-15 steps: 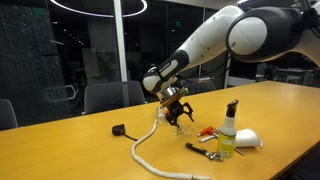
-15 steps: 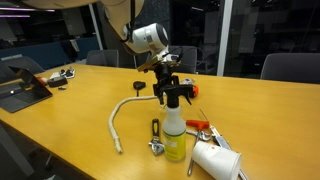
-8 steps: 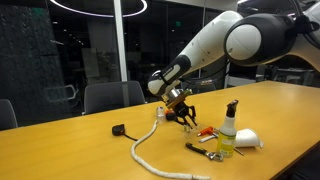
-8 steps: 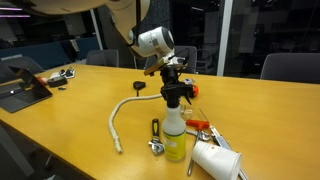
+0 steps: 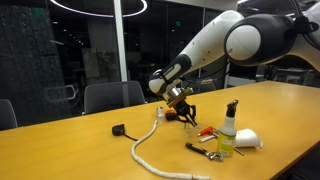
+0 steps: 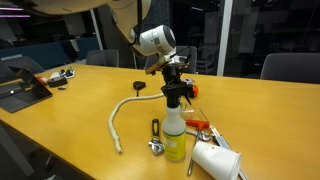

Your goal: Put the cup upright

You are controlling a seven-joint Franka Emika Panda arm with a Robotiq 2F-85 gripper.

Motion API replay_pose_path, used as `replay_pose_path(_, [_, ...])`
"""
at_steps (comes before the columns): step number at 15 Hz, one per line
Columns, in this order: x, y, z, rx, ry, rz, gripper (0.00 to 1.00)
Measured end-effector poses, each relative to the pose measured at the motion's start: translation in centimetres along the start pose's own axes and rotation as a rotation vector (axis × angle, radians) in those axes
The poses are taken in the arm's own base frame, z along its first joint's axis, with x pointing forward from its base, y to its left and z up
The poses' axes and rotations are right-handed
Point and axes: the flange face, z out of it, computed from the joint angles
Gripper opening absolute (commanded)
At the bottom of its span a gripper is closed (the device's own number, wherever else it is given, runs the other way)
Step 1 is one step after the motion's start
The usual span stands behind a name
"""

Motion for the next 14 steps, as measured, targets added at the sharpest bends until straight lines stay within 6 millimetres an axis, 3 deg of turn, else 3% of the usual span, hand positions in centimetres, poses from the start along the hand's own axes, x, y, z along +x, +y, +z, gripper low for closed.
replay_pose_path(6, [-0.2, 0.8, -2.8, 0.123, -0.009, -0.072, 0.1])
replay_pose_path(11, [-0.6, 3.7, -6.2, 0.323, -0.026, -0.129, 0.1])
replay_pose_path(14, [-0.3, 5.4, -6.9, 0.455, -0.063, -0.169, 0.1])
